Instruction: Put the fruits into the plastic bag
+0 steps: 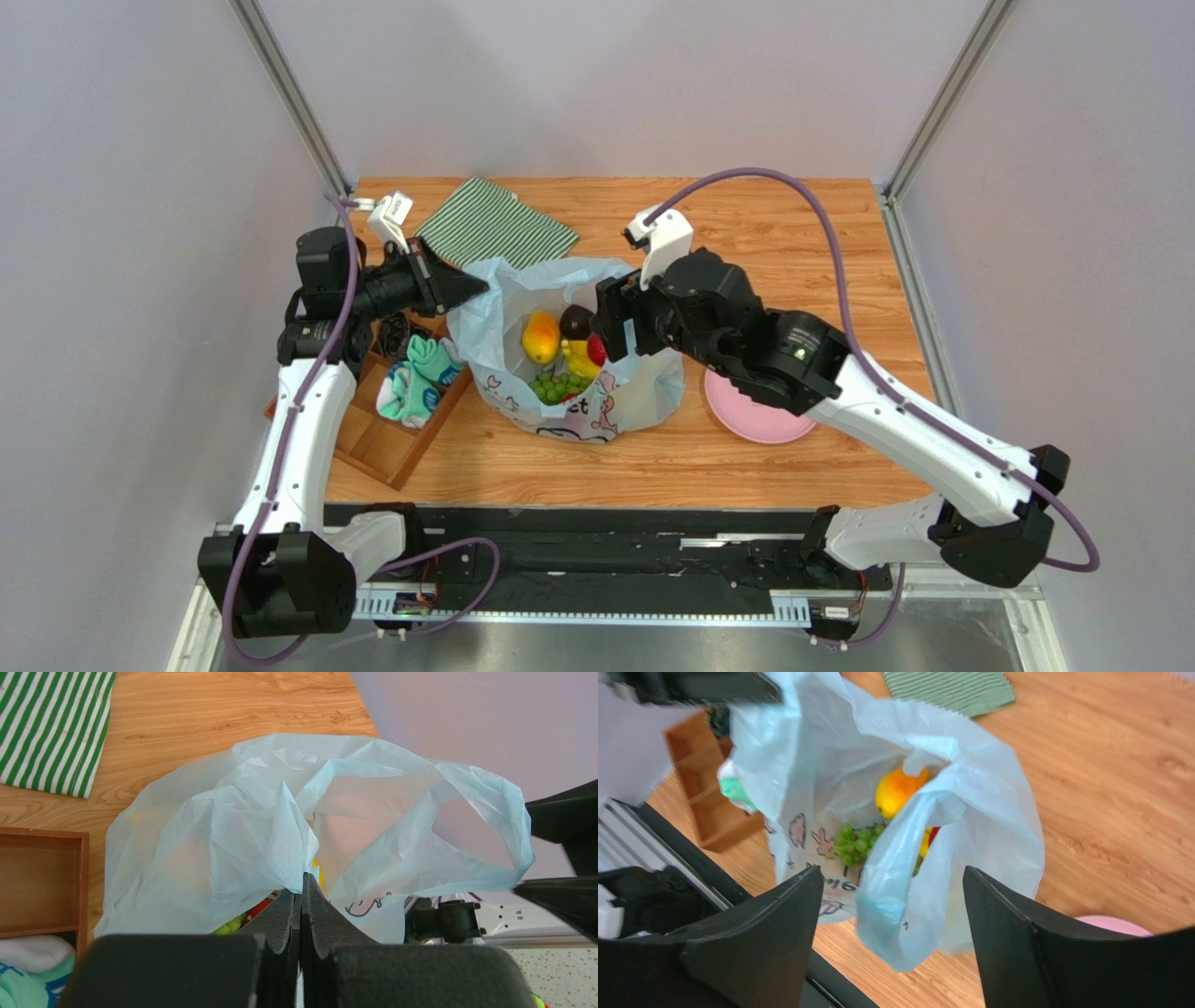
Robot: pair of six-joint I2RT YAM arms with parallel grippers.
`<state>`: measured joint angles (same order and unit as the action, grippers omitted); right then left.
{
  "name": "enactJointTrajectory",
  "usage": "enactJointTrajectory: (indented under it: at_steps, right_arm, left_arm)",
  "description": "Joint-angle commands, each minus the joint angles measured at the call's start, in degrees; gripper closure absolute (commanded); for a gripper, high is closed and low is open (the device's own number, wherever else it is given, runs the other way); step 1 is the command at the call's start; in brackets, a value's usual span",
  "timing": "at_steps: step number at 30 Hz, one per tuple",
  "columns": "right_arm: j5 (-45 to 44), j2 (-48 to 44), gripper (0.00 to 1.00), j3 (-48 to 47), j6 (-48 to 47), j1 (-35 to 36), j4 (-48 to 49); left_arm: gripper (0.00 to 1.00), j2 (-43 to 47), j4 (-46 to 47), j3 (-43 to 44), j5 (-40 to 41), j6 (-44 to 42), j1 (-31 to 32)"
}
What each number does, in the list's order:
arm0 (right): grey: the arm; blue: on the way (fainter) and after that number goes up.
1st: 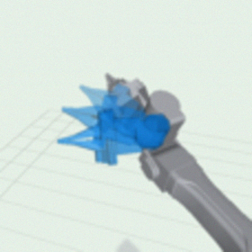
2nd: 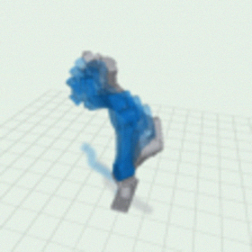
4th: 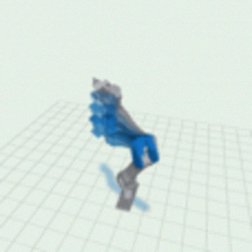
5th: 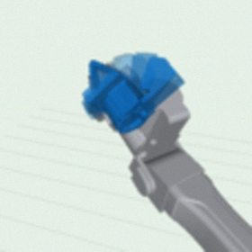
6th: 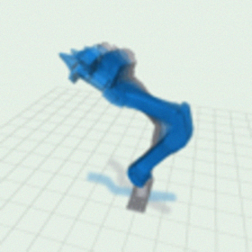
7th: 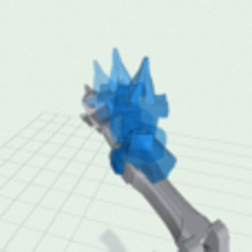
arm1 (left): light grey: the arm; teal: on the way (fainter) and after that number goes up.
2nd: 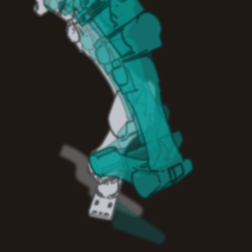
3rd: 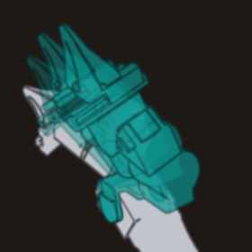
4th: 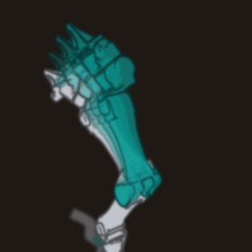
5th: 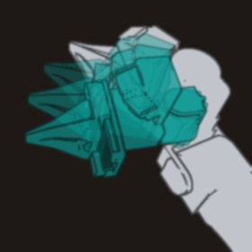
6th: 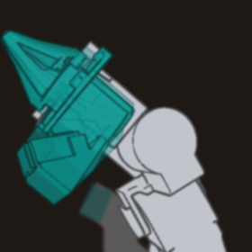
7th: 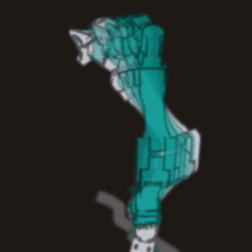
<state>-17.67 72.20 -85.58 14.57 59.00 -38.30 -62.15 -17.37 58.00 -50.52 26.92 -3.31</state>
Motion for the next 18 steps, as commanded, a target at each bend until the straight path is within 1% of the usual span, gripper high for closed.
enactJointTrajectory:
  at_steps: [1,2,4,5,6,8,9,10,12,13,16,18]
  right_arm:
    - [6.6,2.2,0.30,3.8,1.8,-2.4,1.2]
    - [8.4,2.2,0.34,4.4,2.0,-3.6,2.1]
    - [11.2,2.5,0.61,3.5,1.9,-4.8,2.8]
    - [11.3,2.6,0.80,2.3,1.4,-5.8,2.4]
    - [10.8,2.6,1.00,-2.2,0.8,-6.3,0.7]
    - [9.2,3.6,1.00,-8.8,-1.8,-7.8,-1.9]
    - [8.6,3.9,1.00,-12.3,-2.8,-8.4,-4.8]
    - [7.6,4.3,1.00,-19.6,-3.5,-8.8,-6.0]
    - [7.0,5.7,1.00,-25.5,-5.8,-10.2,-8.5]
    - [6.4,5.9,1.00,-29.9,-6.3,-10.7,-9.0]
    - [6.6,5.8,1.00,-31.5,-7.0,-13.9,-9.3]
    - [7.0,5.1,1.00,-29.2,-6.2,-16.5,-9.1]
  left_arm:
    - [1.00,-0.2,1.1,0.5,-0.5,-0.4,0.0]
    - [1.00,-0.3,1.2,0.6,-0.5,-0.4,0.0]
    - [1.00,-0.6,2.2,0.7,-0.4,0.7,0.0]
    - [1.00,-1.6,2.3,1.4,-0.3,1.4,0.1]
    - [1.00,-2.1,1.6,2.7,-1.1,2.0,0.1]
    - [1.00,-2.5,2.9,7.7,-2.9,7.0,0.1]
    - [1.00,-1.9,6.9,9.0,-3.8,9.6,0.0]
    - [1.00,-1.2,9.1,11.6,-3.8,14.7,0.0]
    - [1.00,0.5,11.3,14.8,-2.3,17.5,0.0]
    - [1.00,0.7,10.5,18.7,-1.8,18.0,0.0]
    - [1.00,0.5,8.3,24.3,-0.7,18.5,0.0]
    - [1.00,-0.2,8.7,25.1,-1.0,19.2,0.1]
